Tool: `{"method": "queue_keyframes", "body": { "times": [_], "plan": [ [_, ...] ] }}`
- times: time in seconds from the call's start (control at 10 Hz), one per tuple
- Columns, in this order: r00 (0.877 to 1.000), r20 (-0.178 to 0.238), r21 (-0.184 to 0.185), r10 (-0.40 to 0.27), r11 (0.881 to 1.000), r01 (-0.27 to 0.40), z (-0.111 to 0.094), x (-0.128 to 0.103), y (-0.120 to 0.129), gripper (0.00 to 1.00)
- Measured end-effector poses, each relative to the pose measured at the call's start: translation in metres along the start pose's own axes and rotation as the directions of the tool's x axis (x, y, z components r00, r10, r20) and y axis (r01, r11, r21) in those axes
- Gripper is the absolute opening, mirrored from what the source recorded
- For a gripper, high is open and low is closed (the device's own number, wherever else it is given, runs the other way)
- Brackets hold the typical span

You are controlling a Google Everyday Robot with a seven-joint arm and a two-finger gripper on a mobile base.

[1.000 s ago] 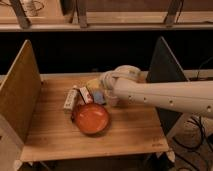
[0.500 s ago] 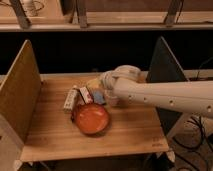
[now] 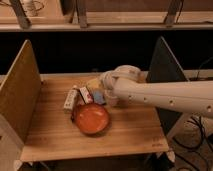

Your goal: Pick up the ceramic bowl

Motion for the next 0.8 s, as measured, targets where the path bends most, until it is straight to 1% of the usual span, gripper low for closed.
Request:
{"method": "queue_keyframes", "body": {
  "times": [0.2, 0.4, 0.5, 0.6, 0.7, 0.8],
  "plan": [
    [1.000, 0.000, 0.000, 0.000, 1.000, 0.000, 0.000, 0.000, 0.000, 0.80],
    [1.000, -0.012, -0.006, 0.001, 1.000, -0.001, 0.001, 0.005, 0.003, 0.80],
    [0.999, -0.045, -0.008, -0.006, 1.000, 0.005, 0.002, 0.016, 0.007, 0.80],
    [0.996, -0.092, -0.004, -0.018, 1.000, 0.018, 0.002, 0.030, 0.013, 0.80],
    [0.989, -0.142, 0.005, -0.033, 0.999, 0.034, -0.003, 0.043, 0.017, 0.80],
    [0.982, -0.183, 0.022, -0.041, 0.999, 0.046, -0.012, 0.051, 0.017, 0.80]
  ]
}}
